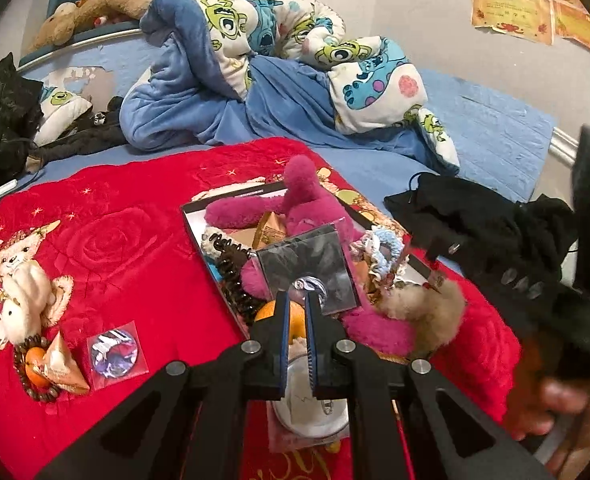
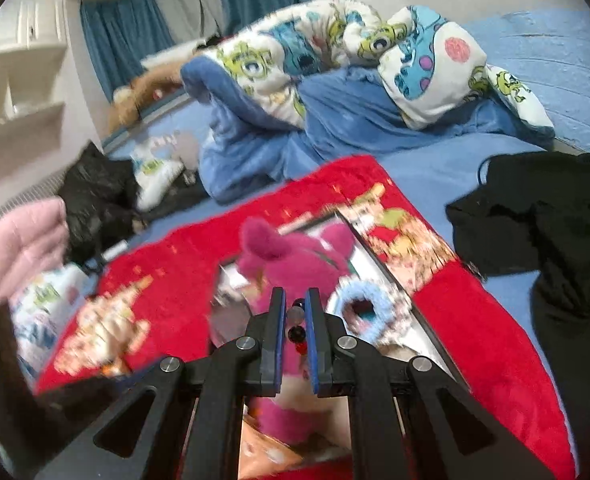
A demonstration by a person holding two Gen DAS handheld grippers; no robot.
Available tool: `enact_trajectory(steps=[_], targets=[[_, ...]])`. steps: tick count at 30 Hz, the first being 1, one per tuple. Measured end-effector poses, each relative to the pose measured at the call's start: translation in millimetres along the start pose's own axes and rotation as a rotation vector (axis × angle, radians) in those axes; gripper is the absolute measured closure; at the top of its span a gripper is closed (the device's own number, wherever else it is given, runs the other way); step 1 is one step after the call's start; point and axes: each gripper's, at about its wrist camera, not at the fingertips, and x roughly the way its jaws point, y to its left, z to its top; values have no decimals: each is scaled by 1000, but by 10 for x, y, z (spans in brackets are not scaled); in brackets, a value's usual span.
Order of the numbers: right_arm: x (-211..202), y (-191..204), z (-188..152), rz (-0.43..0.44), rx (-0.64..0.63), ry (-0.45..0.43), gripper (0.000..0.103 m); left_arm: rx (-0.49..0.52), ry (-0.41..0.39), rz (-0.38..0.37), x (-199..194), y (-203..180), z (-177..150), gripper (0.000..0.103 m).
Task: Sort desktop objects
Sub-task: 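Lower the bagged tin into the tray and open the left tool while the right releases the bracelet, then withdraw both open tools from the tray back over the loose items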
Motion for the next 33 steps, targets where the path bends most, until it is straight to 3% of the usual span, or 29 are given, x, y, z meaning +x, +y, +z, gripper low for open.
enact_trajectory(steps=[6,8,10,12,14,17,19,26,28,33], targets=[[60,-26,-171,-17,8,25,92,19,-9,14,-117,-47,-91,95],[46,-17,-192,-11,12,24,88,0,-5,17,-145,-18,-127,82],[3,10,-185,-9,8,12,88,-1,-10,41,-166,-9,-148,63],[-40,25,-172,-25,-2,-2,80,13,-26,74,-193,-8,-158,56],[-83,13,-171,-15,7,-11,51,25,-36,84,-219,-5,-160,54],[-154,-7,-166,13,25,-25,33,16,-42,67,-229,10,-163,42],[-199,4,-166,22,16,-32,26,5,-45,56,-228,22,-164,34],[-352,113,-244,7,-39,-43,10,12,-45,70,-242,22,-175,30],[-403,127,-277,6,-47,-49,1,13,-43,87,-250,33,-177,14],[-511,194,-250,6,-44,-89,0,-17,-67,122,-341,110,-166,1]])
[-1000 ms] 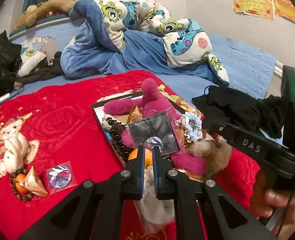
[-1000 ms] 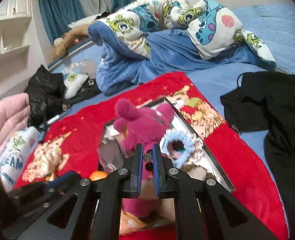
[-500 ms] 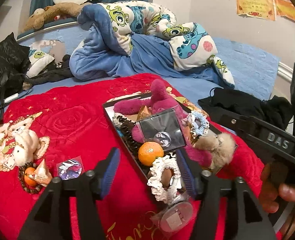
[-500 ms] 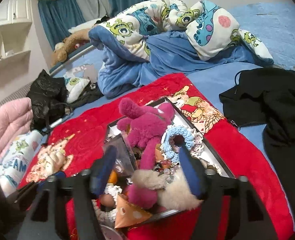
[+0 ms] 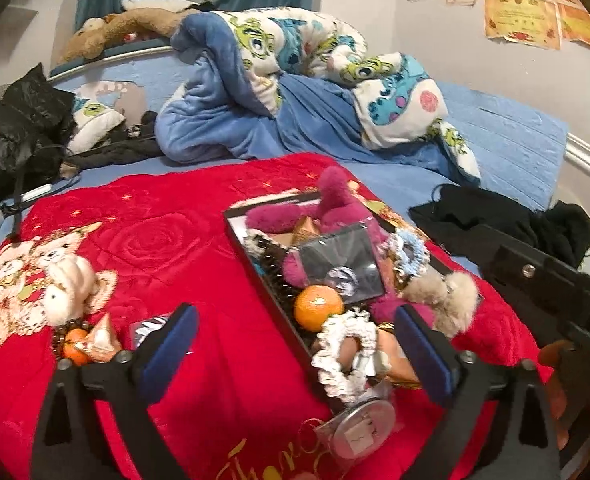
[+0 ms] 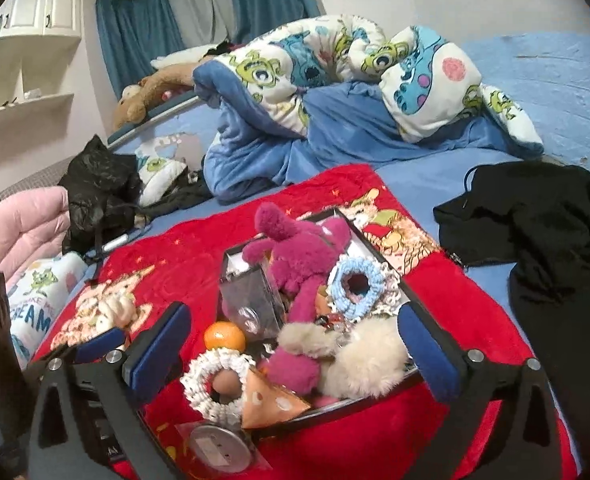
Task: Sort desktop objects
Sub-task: 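Withdraw both open tools from the tray back over the loose items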
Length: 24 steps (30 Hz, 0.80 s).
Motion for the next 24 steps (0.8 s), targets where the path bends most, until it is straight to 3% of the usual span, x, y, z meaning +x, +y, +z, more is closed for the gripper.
enact_trajectory(steps=[10,16,24], targets=[[123,322,-28,16,-82,45,0,48,-40,50,-116,149,13,0],[164,425,-50,37,-75,50,0,31,-41,68,-175,297,20,0],[238,673,-71,85,-37,55,0,87,-34,136,-341,561,-57,0]])
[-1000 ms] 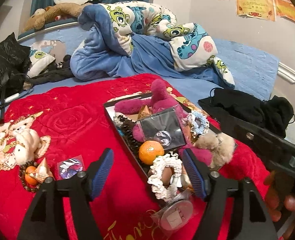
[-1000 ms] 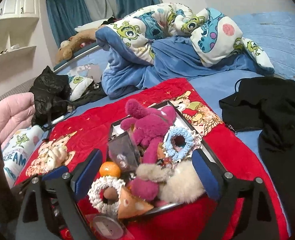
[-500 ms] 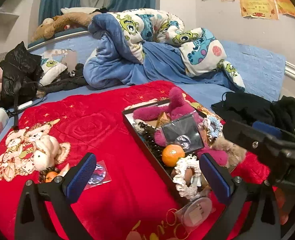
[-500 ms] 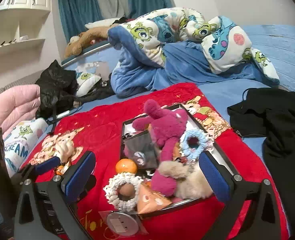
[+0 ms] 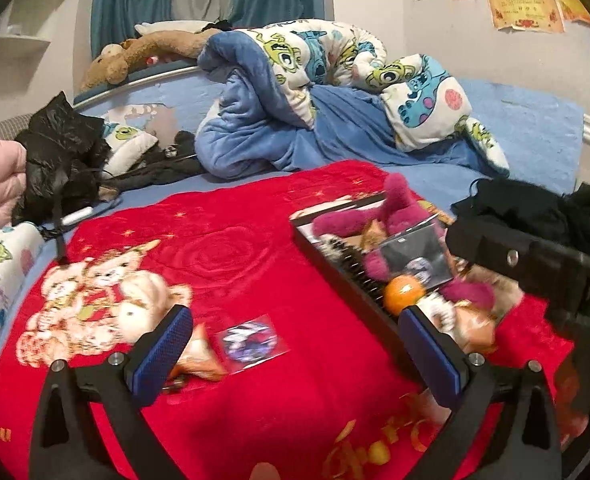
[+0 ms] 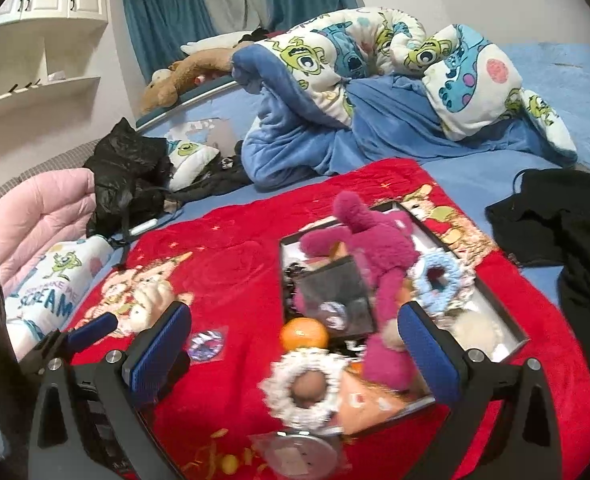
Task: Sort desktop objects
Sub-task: 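Withdraw both open tools from the tray back over the loose items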
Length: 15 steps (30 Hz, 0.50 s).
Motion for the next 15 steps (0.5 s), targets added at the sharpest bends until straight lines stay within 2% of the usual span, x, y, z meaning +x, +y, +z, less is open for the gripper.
enact_trajectory(steps=[3,8,12,15], targets=[[89,207,-24,-2,-19,25,0,0,4,38,-44,206,-51,0],[210,702,-93,-26,-143,34,0,-47,7,94,-168,701,-130,0],[380,966,-136,44,-120,38,0,-61,6,172,-300,1129,-210,0],[504,1170,-181,79,-137,49,0,-119,3,209,-371,1503,-269,0]])
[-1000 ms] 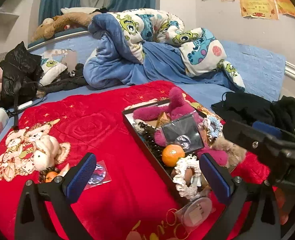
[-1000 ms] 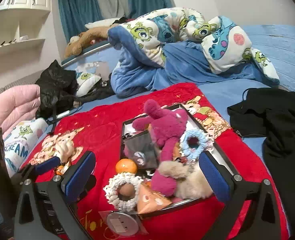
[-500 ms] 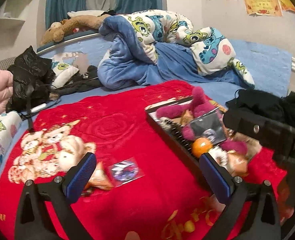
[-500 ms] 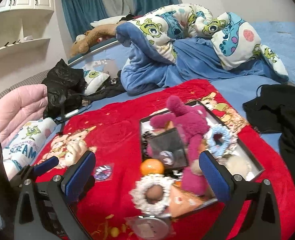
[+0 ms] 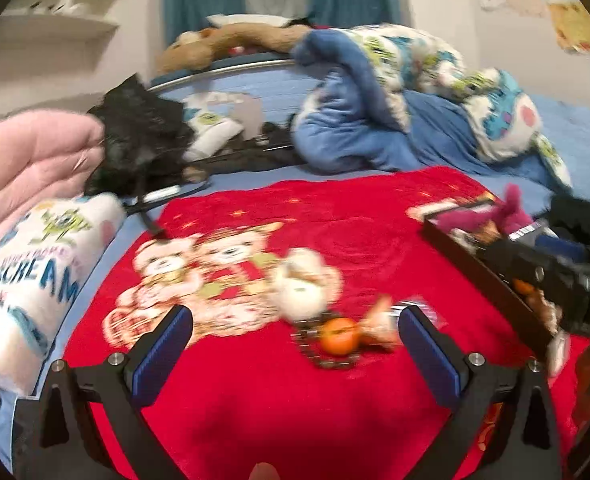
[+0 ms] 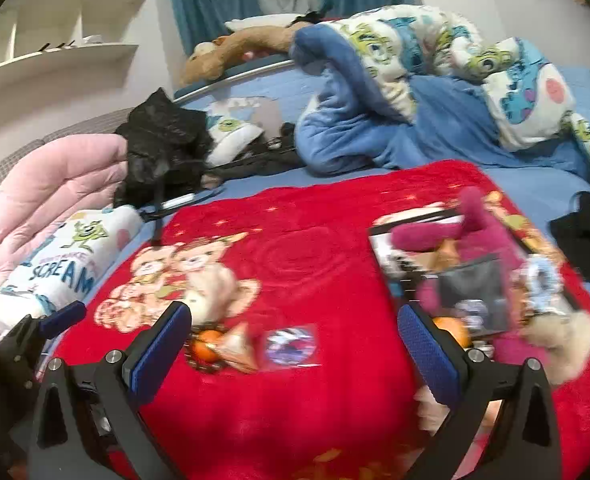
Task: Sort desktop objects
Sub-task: 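Withdraw both open tools from the tray back over the loose items, then grasp the wooden bead bracelet with the left tool while the right grasps the triangular snack packet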
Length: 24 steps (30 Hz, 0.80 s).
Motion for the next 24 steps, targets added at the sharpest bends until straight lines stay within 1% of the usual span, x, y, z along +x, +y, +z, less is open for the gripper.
enact_trajectory(steps=[2,4,6,7,9,10,14,15,17,18,19,21,22,24], targets=[[99,173,-34,18,-45,5,0,-48,-1,10,18,248,-31,0],[197,281,-68,27,-64,14,0,-76,-16,8,26,397,-81,0],[289,333,-73,37,-56,36,0,-82,16,0,104,489,-126,0],[320,344,-74,45,-49,39,0,-68,37,8,159,500,-140,0],[349,361,-65,51,-44,34,0,-15,58,29,256,460,-146,0],[378,370,-60,51,-43,38,0,-6,61,36,281,425,-145,0],[468,335,-89,54,-39,47,0,-28,90,25,530,381,-123,0],[491,314,-107,53,-35,53,0,-14,98,27,580,355,-122,0],[564,292,-141,36,-22,76,0,16,109,64,695,336,-140,0],[601,284,-161,36,-18,90,0,3,132,73,769,356,-151,0],[640,282,-182,38,-17,103,0,-13,146,65,812,374,-159,0],[713,288,-230,40,-16,125,0,-66,179,11,912,403,-184,0],[738,290,-248,40,-15,134,0,-73,193,-8,957,391,-195,0],[766,302,-275,44,-13,143,0,-49,202,0,1025,323,-216,0]])
